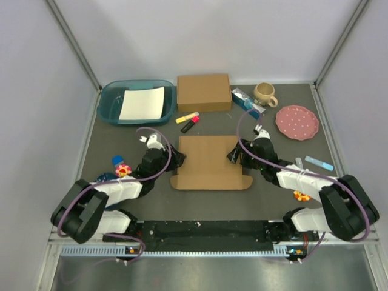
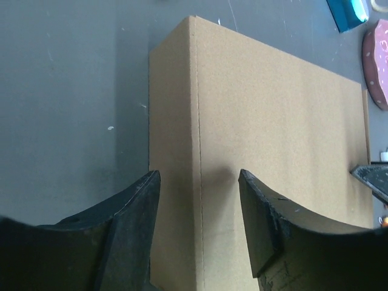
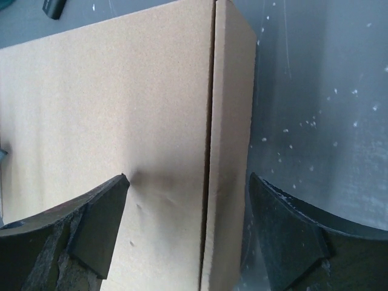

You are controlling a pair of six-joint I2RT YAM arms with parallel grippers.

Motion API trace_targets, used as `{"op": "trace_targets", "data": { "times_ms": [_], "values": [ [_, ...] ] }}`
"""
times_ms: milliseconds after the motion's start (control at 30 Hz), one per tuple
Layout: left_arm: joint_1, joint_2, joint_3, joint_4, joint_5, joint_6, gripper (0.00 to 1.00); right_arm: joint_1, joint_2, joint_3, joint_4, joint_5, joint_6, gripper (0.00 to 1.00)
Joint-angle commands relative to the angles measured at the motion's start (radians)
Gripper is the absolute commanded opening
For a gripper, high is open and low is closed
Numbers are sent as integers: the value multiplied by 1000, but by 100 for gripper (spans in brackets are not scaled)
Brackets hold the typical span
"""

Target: Fold the paper box

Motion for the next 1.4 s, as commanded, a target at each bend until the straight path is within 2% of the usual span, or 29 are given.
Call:
{"op": "trace_targets", "data": {
  "times_ms": [0, 67, 133, 267, 433, 600, 633, 733, 833, 867, 1000, 1100, 1133, 1200, 1233, 1367],
  "values": [
    [10, -118, 45, -167, -54, 24, 61, -16, -126, 17, -148, 22, -54, 82],
    [10, -160, 86, -234, -63, 42, 62, -19, -161, 19, -177, 19, -69, 82],
    [10, -178, 79, -234, -45, 45, 62, -21, -180, 8, -180, 3, -77, 81],
    [10, -133, 36, -188, 32, 28, 59, -19, -155, -41, -143, -27, -69, 72],
    [10, -53, -65, -53, 150, -28, 49, -21, -137, -110, -84, -48, -41, 63],
    [10, -33, -95, -10, 161, -45, 45, -21, -163, -123, -90, -42, -43, 56],
    [10, -42, -93, -12, 159, -44, 45, -21, -167, -120, -93, -37, -43, 56],
    [10, -121, -84, -53, 126, -41, 47, -19, -224, -95, -143, -7, -47, 71],
    [10, -264, -72, -134, 19, -54, 56, -22, -320, -63, -206, 38, -57, 79],
    [10, -333, -67, -149, -33, -62, 59, -29, -337, -52, -246, 41, -70, 80],
    [13, -436, -11, -234, -100, -29, 60, -56, -379, -12, -297, 35, -103, 81],
    [21, -430, 7, -306, -127, -13, 58, -97, -387, -49, -286, 12, -98, 70],
    [27, -409, 4, -321, -126, -16, 55, -107, -385, -64, -272, 0, -95, 47],
    [64, -378, -13, -323, -99, -45, 51, -121, -379, -101, -251, -1, -75, 27],
    [79, -346, -18, -320, -59, -53, 45, -119, -379, -110, -237, 1, -72, 13],
    [154, -281, -41, -248, 20, -76, 30, -121, -373, -127, -222, 1, -64, 3]
  ]
}}
